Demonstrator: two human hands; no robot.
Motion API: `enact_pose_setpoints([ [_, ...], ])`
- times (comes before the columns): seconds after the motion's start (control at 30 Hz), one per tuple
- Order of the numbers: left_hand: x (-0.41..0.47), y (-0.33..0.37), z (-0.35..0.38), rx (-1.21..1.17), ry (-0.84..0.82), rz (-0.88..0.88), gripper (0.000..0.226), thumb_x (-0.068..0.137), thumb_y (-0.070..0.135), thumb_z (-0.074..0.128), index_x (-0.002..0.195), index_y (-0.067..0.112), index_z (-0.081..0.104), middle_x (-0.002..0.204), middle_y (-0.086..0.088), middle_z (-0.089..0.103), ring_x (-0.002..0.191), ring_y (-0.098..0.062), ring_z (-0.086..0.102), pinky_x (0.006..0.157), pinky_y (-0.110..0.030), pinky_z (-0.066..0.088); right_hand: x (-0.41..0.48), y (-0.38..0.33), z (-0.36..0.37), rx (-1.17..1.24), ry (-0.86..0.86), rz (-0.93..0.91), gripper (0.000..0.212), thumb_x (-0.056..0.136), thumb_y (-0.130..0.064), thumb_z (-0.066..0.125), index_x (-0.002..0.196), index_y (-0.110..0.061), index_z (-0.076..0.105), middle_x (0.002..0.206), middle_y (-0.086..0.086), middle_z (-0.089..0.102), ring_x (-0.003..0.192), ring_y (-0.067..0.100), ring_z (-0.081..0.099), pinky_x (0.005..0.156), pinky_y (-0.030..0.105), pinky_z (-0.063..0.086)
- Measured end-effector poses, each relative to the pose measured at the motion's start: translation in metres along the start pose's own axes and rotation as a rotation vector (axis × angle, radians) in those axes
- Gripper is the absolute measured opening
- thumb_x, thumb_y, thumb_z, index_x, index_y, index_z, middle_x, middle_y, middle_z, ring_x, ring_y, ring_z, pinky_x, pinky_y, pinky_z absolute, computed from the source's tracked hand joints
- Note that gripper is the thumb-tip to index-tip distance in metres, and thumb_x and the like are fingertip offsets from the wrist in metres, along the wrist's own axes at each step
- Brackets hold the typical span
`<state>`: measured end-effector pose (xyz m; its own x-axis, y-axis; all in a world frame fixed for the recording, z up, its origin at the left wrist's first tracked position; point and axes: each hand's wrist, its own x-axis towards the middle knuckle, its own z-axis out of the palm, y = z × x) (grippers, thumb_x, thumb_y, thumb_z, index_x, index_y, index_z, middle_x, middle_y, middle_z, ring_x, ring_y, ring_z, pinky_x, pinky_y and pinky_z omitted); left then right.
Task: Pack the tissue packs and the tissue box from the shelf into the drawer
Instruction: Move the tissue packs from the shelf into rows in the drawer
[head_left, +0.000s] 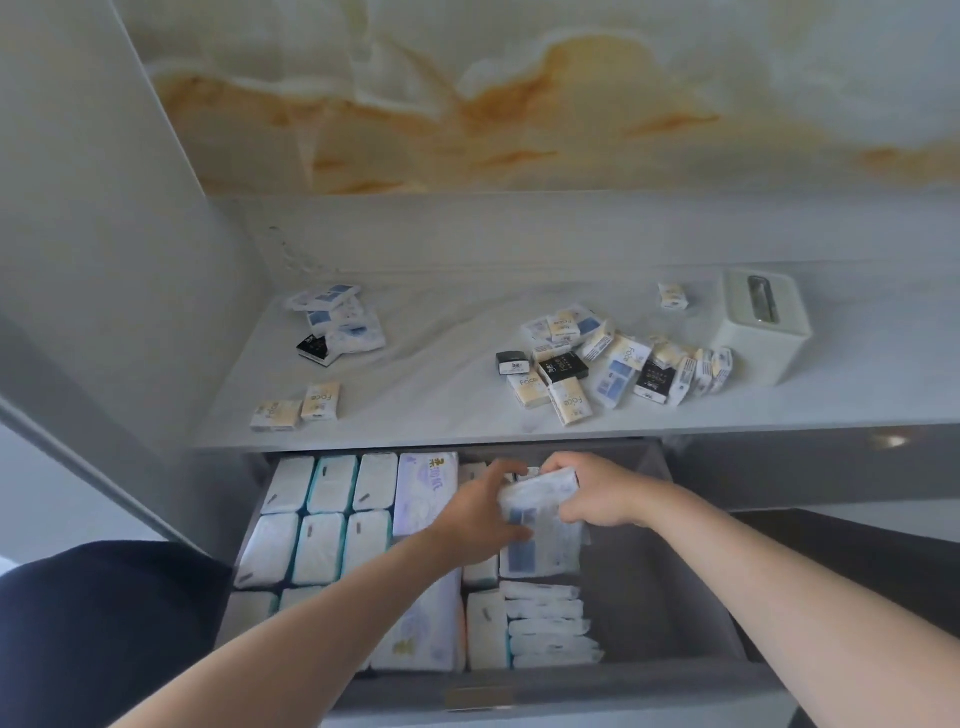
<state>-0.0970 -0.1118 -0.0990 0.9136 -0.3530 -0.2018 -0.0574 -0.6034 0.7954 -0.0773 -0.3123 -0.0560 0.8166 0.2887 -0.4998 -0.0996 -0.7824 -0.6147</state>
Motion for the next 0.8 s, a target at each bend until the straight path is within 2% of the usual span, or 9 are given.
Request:
enact_pose_setpoints([
  [0.17,0.011,-0.016,0.019,0.045,-0.041,-0.019,0.056,0.077,0.026,0.077,0.126,0.031,0.049,0.11,0.006,0.061,0.094,-0.014,0.06,0.078,-0.027,0.052,0.017,0.023,0.011,-0.072,0.012,-0.015,0.039,0.076,-0.004,0.065,0.103,-0.031,0.057,0.094,-0.001,0.063,0.069,0.013,0.057,0.05,0.023,0.042],
  [0.27,0.018,-0.023,0.027,0.043,-0.074,-0.027,0.053,0.079,0.028,0.075,0.126,0.03,0.05,0.11,0.007,0.061,0.094,-0.013,0.06,0.077,-0.025,0.05,0.025,0.036,0.021,-0.107,0.038,-0.028,0.043,0.075,-0.005,0.062,0.101,-0.039,0.057,0.098,-0.006,0.064,0.085,0.017,0.062,0.063,0.029,0.048],
  [0.37,0.027,-0.028,0.033,0.086,-0.103,-0.044,0.052,0.081,0.025,0.074,0.126,0.031,0.051,0.113,0.006,0.062,0.096,-0.013,0.06,0.083,-0.026,0.052,0.031,0.047,0.029,-0.103,0.047,-0.017,0.043,0.077,-0.004,0.064,0.105,-0.036,0.058,0.098,-0.009,0.063,0.086,0.012,0.06,0.065,0.026,0.048],
  [0.47,0.03,-0.038,0.039,0.266,-0.175,-0.033,0.054,0.083,0.018,0.069,0.131,0.031,0.048,0.12,0.004,0.061,0.103,-0.017,0.059,0.088,-0.027,0.048,0.039,0.059,0.045,-0.071,-0.007,-0.007,0.037,0.077,-0.006,0.071,0.1,-0.031,0.058,0.1,-0.008,0.062,0.087,0.011,0.06,0.067,0.023,0.047],
  [0.53,0.03,-0.046,0.043,0.481,-0.219,0.023,0.056,0.084,0.021,0.067,0.134,0.03,0.044,0.122,0.003,0.062,0.108,-0.021,0.059,0.098,-0.031,0.042,0.046,0.065,0.056,-0.042,-0.046,0.027,0.038,0.076,-0.008,0.075,0.1,-0.032,0.057,0.102,-0.007,0.062,0.09,0.013,0.061,0.071,0.025,0.049],
  [0.63,0.033,-0.054,0.045,0.705,-0.261,0.074,0.059,0.083,0.026,0.064,0.137,0.027,0.039,0.122,0.001,0.06,0.113,-0.022,0.056,0.105,-0.035,0.031,0.054,0.067,0.063,0.048,-0.141,0.096,0.044,0.078,-0.009,0.072,0.116,-0.027,0.057,0.11,-0.004,0.062,0.1,0.018,0.06,0.081,0.031,0.053],
  [0.73,0.034,-0.054,0.044,0.775,-0.299,0.154,0.061,0.087,0.045,0.053,0.144,0.03,0.035,0.128,0.002,0.059,0.116,-0.021,0.053,0.105,-0.038,0.029,0.057,0.067,0.061,0.262,-0.231,0.253,0.052,0.08,-0.015,0.061,0.129,-0.028,0.048,0.119,0.0,0.054,0.107,0.019,0.054,0.075,0.03,0.046],
  [0.77,0.034,-0.053,0.044,0.786,-0.299,0.17,0.059,0.09,0.052,0.047,0.145,0.034,0.033,0.13,0.002,0.059,0.117,-0.021,0.053,0.105,-0.038,0.027,0.057,0.067,0.061,0.364,-0.241,0.316,0.044,0.081,-0.015,0.056,0.122,-0.027,0.049,0.116,0.002,0.052,0.103,0.02,0.052,0.07,0.031,0.044],
  [0.8,0.033,-0.053,0.044,0.799,-0.298,0.178,0.056,0.093,0.057,0.04,0.144,0.036,0.034,0.13,0.002,0.06,0.116,-0.021,0.054,0.105,-0.037,0.026,0.057,0.066,0.063,0.456,-0.236,0.363,0.029,0.08,-0.015,0.052,0.107,-0.023,0.05,0.104,0.004,0.051,0.091,0.021,0.05,0.064,0.031,0.039],
])
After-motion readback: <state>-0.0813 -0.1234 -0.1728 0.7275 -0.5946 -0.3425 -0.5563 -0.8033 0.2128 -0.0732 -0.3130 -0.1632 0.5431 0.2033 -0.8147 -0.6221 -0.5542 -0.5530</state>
